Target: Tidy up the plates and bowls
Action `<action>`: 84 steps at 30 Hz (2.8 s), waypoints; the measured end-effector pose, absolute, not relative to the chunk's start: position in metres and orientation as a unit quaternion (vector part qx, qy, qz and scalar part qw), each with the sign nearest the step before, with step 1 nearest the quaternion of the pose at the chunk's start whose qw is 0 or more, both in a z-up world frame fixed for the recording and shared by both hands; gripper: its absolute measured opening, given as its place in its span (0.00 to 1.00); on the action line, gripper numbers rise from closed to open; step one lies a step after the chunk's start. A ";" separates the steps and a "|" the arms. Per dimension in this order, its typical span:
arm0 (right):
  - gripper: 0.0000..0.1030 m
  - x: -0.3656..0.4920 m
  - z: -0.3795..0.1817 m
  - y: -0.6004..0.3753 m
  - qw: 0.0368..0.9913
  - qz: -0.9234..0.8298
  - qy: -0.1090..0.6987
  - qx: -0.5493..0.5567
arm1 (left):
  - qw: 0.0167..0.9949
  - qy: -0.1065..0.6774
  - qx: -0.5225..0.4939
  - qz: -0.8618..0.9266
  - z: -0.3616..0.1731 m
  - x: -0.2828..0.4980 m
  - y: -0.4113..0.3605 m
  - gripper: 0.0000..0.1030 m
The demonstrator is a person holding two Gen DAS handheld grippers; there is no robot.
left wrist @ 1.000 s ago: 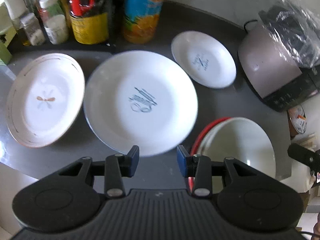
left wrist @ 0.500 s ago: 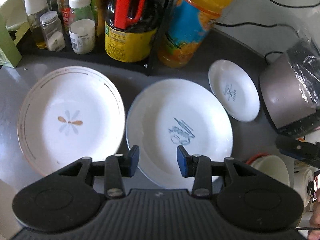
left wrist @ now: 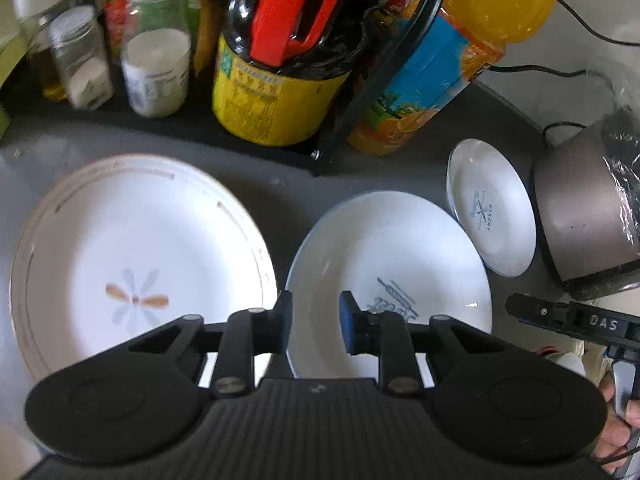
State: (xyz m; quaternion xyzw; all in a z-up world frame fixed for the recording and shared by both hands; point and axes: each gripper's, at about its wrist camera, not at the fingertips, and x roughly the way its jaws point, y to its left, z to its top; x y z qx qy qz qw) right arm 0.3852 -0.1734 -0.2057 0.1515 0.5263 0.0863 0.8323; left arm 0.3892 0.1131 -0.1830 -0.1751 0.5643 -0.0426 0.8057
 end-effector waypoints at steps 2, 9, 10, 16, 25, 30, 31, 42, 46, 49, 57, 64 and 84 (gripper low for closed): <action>0.34 0.388 -0.211 -0.173 0.826 0.075 0.535 0.158 | 0.805 0.566 -0.168 -0.056 -0.185 0.398 0.112 0.21; 0.32 0.393 -0.223 -0.170 0.818 0.039 0.552 0.157 | 0.811 0.571 -0.111 -0.064 -0.196 0.427 0.103 0.21; 0.31 0.394 -0.224 -0.170 0.816 0.035 0.554 0.159 | 0.810 0.572 -0.107 -0.066 -0.198 0.430 0.102 0.21; 0.23 0.402 -0.236 -0.169 0.799 0.015 0.574 0.181 | 0.799 0.592 -0.071 -0.077 -0.218 0.442 0.094 0.21; 0.21 0.417 -0.253 -0.156 0.782 0.016 0.601 0.164 | 0.792 0.601 -0.067 -0.078 -0.226 0.442 0.087 0.18; 0.21 0.423 -0.253 -0.159 0.780 0.019 0.603 0.164 | 0.798 0.591 -0.103 -0.057 -0.228 0.435 0.087 0.18; 0.21 0.423 -0.253 -0.161 0.779 0.018 0.604 0.170 | 0.798 0.589 -0.113 -0.055 -0.228 0.433 0.088 0.18; 0.20 0.420 -0.252 -0.166 0.764 0.046 0.610 0.208 | 0.809 0.562 -0.170 -0.037 -0.204 0.429 0.100 0.18; 0.19 0.419 -0.250 -0.163 0.760 0.055 0.608 0.222 | 0.812 0.556 -0.174 -0.032 -0.195 0.428 0.105 0.18; 0.17 0.417 -0.241 -0.164 0.761 0.069 0.604 0.228 | 0.812 0.555 -0.176 -0.023 -0.192 0.423 0.112 0.18; 0.16 0.415 -0.223 -0.159 0.769 0.087 0.590 0.232 | 0.813 0.553 -0.184 -0.009 -0.185 0.413 0.124 0.19; 0.16 0.415 -0.214 -0.145 0.771 0.109 0.581 0.237 | 0.813 0.548 -0.195 0.004 -0.173 0.402 0.141 0.19; 0.15 0.406 -0.209 -0.059 0.766 0.159 0.584 0.217 | 0.806 0.541 -0.229 0.073 -0.172 0.361 0.225 0.20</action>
